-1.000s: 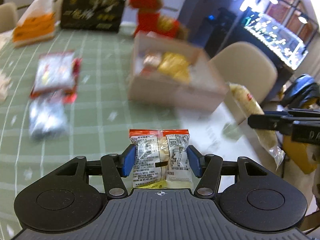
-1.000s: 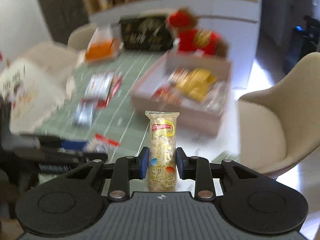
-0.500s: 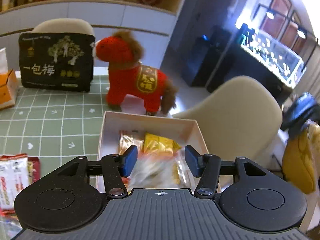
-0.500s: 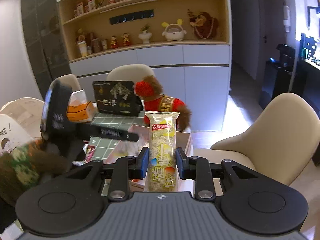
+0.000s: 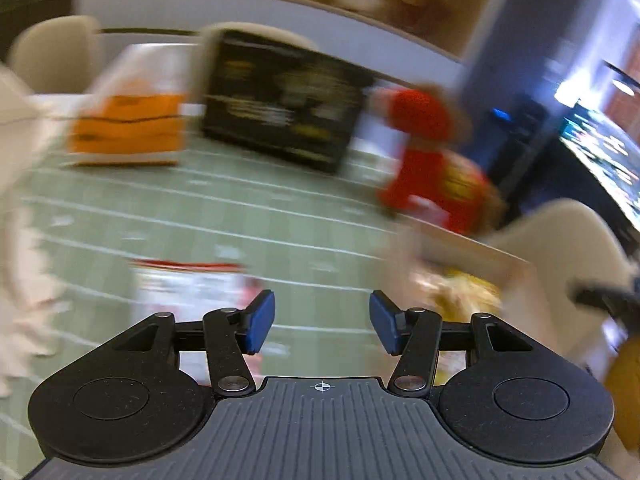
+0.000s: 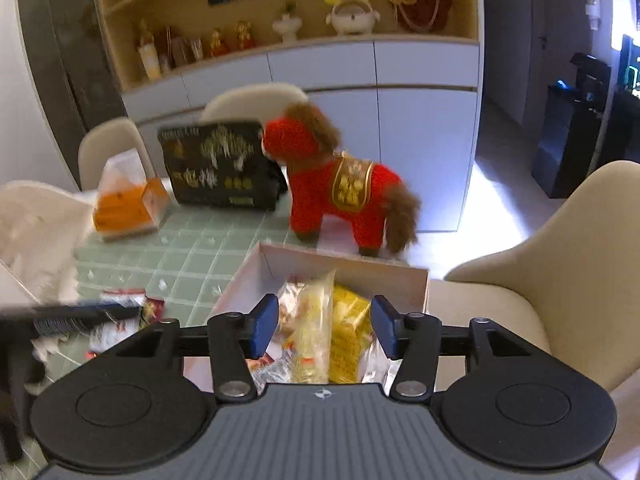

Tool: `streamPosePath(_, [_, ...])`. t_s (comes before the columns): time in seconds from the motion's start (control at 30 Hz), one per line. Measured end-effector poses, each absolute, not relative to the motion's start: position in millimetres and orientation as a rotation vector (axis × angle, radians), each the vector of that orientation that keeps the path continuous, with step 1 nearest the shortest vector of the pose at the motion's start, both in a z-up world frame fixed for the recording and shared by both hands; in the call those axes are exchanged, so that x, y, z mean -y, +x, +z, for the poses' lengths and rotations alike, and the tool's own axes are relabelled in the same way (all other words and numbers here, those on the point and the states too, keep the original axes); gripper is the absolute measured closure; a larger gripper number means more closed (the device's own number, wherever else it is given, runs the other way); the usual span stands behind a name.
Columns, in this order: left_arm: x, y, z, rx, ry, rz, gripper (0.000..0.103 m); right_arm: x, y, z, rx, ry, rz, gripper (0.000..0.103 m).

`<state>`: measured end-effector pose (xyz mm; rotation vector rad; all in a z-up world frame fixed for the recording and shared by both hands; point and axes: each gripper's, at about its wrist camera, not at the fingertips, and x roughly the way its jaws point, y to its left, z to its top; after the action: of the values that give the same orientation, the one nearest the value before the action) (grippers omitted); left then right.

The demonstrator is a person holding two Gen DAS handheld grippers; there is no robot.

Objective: Organize snacks
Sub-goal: 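Carry both snacks over the pink box and open both grippers to drop them, then grasp the white red-trimmed snack bag with the left gripper and set it near the right gripper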

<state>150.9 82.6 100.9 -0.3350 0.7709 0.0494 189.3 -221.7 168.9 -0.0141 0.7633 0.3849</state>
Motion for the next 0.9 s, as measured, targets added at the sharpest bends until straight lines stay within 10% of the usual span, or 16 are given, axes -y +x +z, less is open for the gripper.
streamPosePath(0.33, [-170.4,176.6,53.2,-0.79,-0.482,0.293,0.045,237.8,126.3,125.1,-0.881,-0.077,0.448,0.038])
streamPosePath(0.9, [-56.8,114.0,36.3,-0.907,-0.302,-0.1,0.05,210.3,78.6,79.0,-1.019,-0.11,0.563,0.037])
